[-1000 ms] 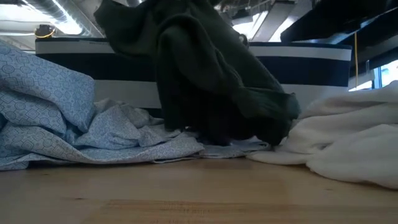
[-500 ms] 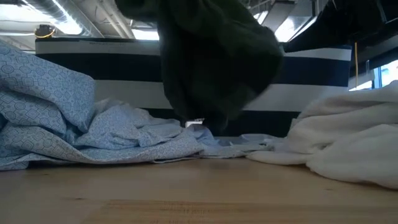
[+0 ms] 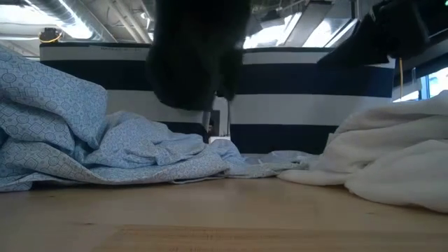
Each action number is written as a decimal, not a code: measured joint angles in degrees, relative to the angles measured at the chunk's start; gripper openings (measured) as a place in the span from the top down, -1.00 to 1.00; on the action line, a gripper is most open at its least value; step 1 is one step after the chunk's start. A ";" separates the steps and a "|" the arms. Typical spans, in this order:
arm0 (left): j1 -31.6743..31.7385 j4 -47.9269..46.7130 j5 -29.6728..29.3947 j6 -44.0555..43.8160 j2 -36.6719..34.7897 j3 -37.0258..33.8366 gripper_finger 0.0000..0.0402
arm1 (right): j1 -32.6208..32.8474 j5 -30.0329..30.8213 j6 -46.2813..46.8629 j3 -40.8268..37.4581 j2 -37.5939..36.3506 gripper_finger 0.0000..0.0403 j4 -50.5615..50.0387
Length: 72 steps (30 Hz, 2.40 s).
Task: Sort clothes
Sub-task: Put the green long sleeve polo shirt into the left laundry bin
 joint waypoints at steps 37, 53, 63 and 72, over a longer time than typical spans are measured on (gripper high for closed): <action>40.16 -12.61 14.01 -5.47 -7.28 0.00 0.91 | -3.05 -2.57 -1.31 0.00 1.11 -0.06 -0.28; 49.92 -47.94 22.67 -37.97 -3.88 0.00 0.91 | -3.05 -2.59 -1.20 0.00 1.11 -0.06 -0.26; 51.45 -66.29 33.35 -49.80 0.40 0.00 0.91 | -3.05 -2.61 -0.34 0.00 1.11 -0.06 -0.09; 51.44 -69.97 33.35 -51.13 3.68 0.00 0.91 | -3.05 -2.61 -0.26 0.00 1.11 -0.06 -0.09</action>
